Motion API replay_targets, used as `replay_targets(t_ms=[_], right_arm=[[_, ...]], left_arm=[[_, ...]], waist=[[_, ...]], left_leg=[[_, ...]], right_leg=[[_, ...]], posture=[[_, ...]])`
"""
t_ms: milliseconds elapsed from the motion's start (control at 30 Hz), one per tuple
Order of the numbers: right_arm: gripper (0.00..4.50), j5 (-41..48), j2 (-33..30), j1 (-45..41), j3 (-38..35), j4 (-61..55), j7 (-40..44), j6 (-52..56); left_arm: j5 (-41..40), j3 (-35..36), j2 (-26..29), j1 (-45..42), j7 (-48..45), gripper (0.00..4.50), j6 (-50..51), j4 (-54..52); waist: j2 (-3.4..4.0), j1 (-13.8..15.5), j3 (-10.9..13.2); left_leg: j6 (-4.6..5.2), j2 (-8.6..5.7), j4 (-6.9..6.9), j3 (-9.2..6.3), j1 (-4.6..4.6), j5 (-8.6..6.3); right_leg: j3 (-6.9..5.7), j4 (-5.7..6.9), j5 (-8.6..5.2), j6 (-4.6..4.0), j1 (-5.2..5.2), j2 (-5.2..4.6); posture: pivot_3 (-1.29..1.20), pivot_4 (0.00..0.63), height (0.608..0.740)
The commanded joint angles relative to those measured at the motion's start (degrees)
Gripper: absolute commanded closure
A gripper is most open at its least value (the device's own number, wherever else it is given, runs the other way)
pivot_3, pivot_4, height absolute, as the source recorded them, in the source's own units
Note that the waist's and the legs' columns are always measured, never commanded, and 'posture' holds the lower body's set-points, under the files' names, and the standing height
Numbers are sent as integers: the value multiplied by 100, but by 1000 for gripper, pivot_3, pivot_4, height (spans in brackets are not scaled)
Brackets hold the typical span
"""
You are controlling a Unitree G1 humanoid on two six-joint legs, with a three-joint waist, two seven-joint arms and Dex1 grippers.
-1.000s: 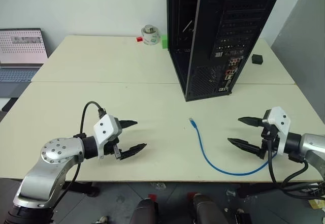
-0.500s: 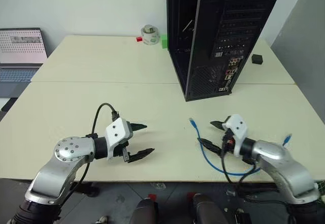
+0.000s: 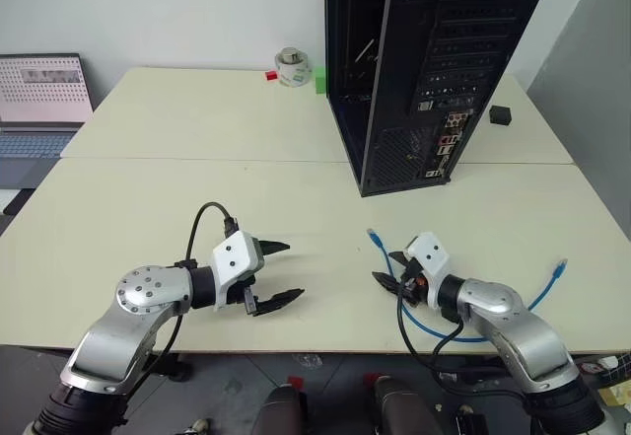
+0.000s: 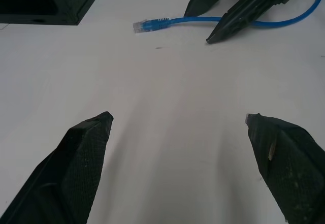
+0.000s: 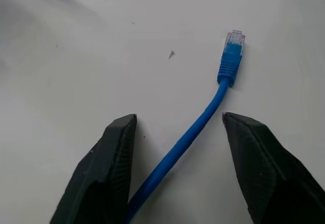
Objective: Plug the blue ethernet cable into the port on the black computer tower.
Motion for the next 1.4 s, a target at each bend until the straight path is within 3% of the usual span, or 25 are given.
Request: replay_targets(t_ms=[33, 300, 600, 933, 1400], right_arm=[[2717, -130, -75, -17, 38, -228, 31, -38], [4470, -158, -271, -294, -37, -243, 383, -140], [4470, 40, -830, -1138, 337, -257, 1835, -430], [4470, 92, -753, -1556, 512, -125, 2276, -419], [4500, 91, -752, -1586, 539, -170, 2332, -410]], left_arm=[[22, 23, -89, -85, 40, 0, -147, 50], [53, -18, -197, -384, -17, 0, -126, 441], [121, -466, -240, -914, -545, 0, -203, 854], [139, -713, -495, -1228, -800, 0, -378, 1159], [156, -688, -627, -1334, -1045, 2946, -466, 1363]], waist=[[0, 0, 0], [0, 1, 0], [0, 0, 0], [0, 2, 0], [0, 2, 0]], left_leg=[[0, 0, 0, 0, 0, 0], [0, -1, 1, -1, -1, 0], [0, 0, 2, -2, -1, 0], [0, -2, 6, -10, -6, 0], [0, -2, 7, -11, -5, 0]], right_leg=[[0, 0, 0, 0, 0, 0], [-2, 0, 0, 0, 0, 0], [-6, 2, 0, 0, 0, 3], [-10, 3, 1, -2, 0, 1], [-10, 4, 1, -2, 0, 1]], posture=[[0, 150, 740], [0, 150, 740], [0, 150, 740], [0, 150, 740], [0, 150, 740]])
